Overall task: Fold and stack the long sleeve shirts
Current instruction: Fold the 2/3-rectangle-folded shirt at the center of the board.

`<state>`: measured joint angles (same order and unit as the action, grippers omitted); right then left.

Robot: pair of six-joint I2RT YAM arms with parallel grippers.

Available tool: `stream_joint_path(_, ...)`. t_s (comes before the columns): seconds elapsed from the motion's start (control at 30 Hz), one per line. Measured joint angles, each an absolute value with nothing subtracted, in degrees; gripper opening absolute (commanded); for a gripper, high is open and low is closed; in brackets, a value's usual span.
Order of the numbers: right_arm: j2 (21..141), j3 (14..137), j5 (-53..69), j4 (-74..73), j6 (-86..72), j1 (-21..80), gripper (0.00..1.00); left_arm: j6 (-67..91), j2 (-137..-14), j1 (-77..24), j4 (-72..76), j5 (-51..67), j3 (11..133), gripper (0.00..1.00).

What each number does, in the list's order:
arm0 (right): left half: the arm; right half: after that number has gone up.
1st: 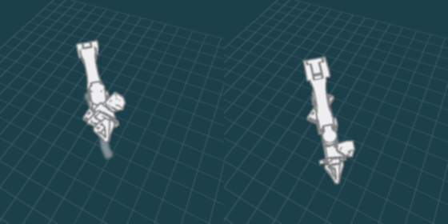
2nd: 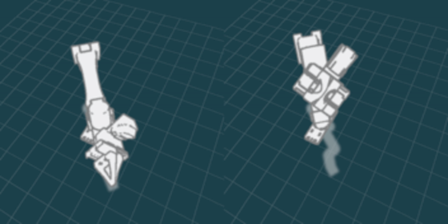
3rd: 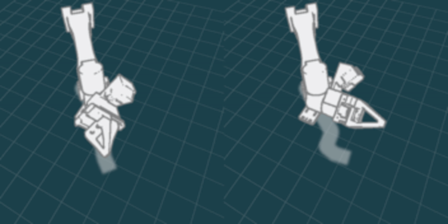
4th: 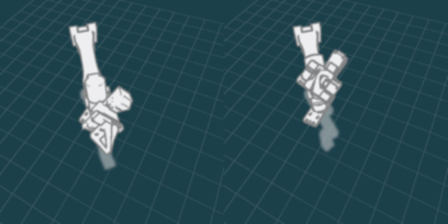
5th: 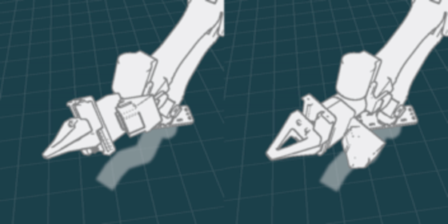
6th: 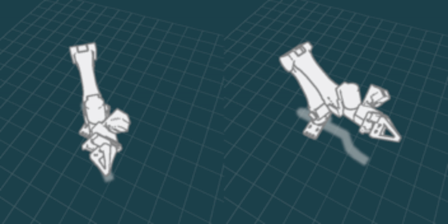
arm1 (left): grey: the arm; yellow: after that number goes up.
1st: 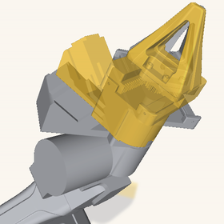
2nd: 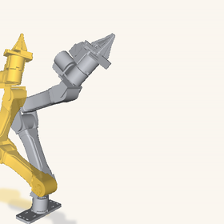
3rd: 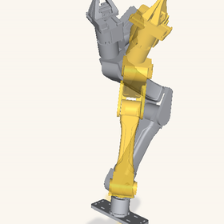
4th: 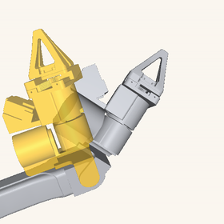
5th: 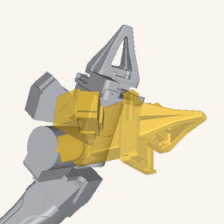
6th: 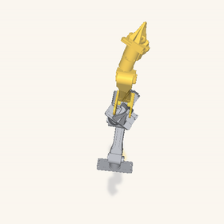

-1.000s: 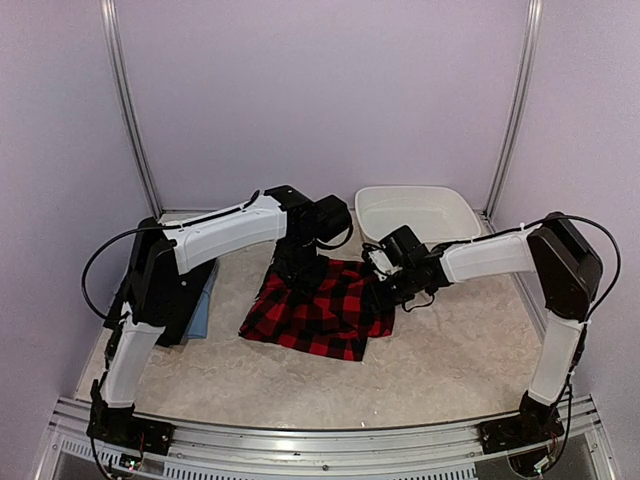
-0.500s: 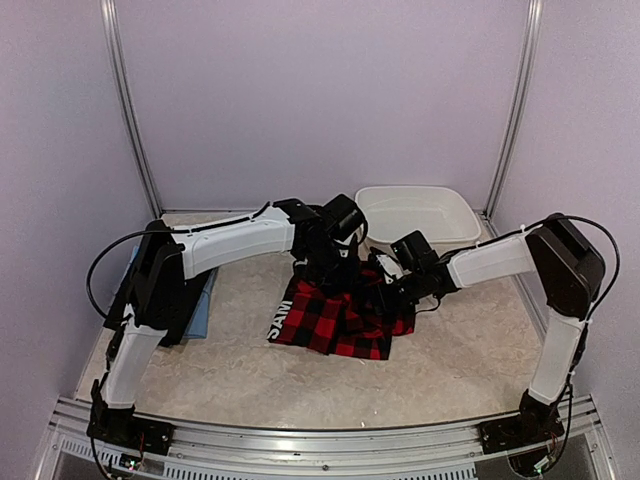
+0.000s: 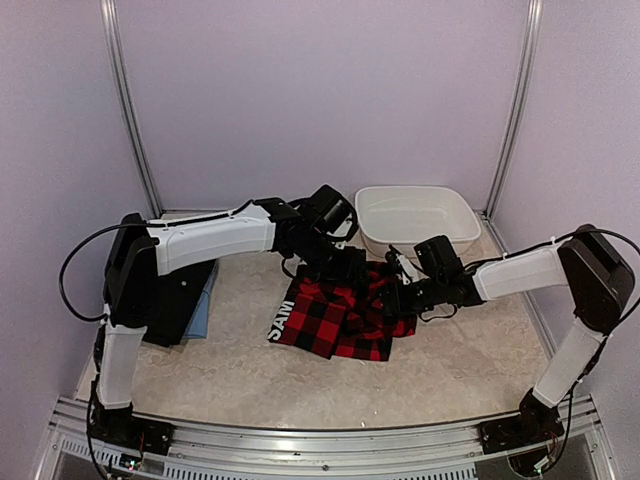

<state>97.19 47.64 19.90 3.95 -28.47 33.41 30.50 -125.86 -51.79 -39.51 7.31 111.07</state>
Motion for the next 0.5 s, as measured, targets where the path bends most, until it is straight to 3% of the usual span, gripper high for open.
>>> stream_joint_path(0.3, 98.9, 50.1, 22.3, 10.3, -33.5, 34.8, 0.70, 29.1, -108.3, -46.4, -32.4, 5.5, 96.6, 0.81)
stream_joint_path(0.5, 103.7, 53.3, 22.7, 13.2, -36.6, 36.2, 0.70, 28.3, -105.6, -42.7, -29.5, 3.6, 91.2, 0.86)
